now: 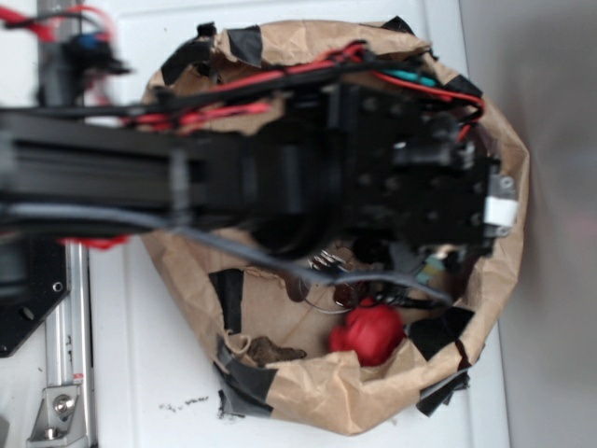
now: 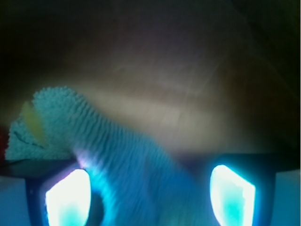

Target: Grab the blue cloth.

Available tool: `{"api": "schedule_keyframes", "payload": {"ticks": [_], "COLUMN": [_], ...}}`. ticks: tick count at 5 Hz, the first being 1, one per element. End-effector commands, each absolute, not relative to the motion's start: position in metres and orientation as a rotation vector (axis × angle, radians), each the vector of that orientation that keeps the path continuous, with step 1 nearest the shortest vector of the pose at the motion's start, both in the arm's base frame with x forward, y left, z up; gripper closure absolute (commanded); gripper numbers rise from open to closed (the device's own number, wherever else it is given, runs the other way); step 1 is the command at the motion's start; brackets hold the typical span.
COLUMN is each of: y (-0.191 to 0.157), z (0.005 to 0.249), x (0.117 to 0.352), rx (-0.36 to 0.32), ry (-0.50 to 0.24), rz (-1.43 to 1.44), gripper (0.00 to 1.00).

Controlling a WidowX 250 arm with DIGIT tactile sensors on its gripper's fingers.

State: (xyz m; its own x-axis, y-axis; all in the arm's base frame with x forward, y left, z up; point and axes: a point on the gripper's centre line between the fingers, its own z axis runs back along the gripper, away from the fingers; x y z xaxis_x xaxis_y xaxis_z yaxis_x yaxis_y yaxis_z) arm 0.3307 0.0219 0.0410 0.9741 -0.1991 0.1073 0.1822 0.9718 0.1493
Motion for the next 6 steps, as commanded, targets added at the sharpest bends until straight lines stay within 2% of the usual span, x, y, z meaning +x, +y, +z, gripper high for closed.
{"api": "schedule_keyframes", "payload": {"ticks": [1, 2, 4, 5, 6], "y": [0.006, 0.005, 0.009, 0.014, 0.028], "z": [0.039, 0.051, 0.043, 0.093, 0.143], "x": [0.326, 0.305, 0.306, 0.300, 0.288], "rx": [-0.019, 0.005, 0.075, 0.080, -0.015], "ry": [-0.131, -0.162, -0.146, -0.206, -0.189], "rz": [-0.247, -0.253, -0.221, -0.155, -0.037], "gripper": [1.00, 1.00, 1.00, 1.00, 1.00]}}
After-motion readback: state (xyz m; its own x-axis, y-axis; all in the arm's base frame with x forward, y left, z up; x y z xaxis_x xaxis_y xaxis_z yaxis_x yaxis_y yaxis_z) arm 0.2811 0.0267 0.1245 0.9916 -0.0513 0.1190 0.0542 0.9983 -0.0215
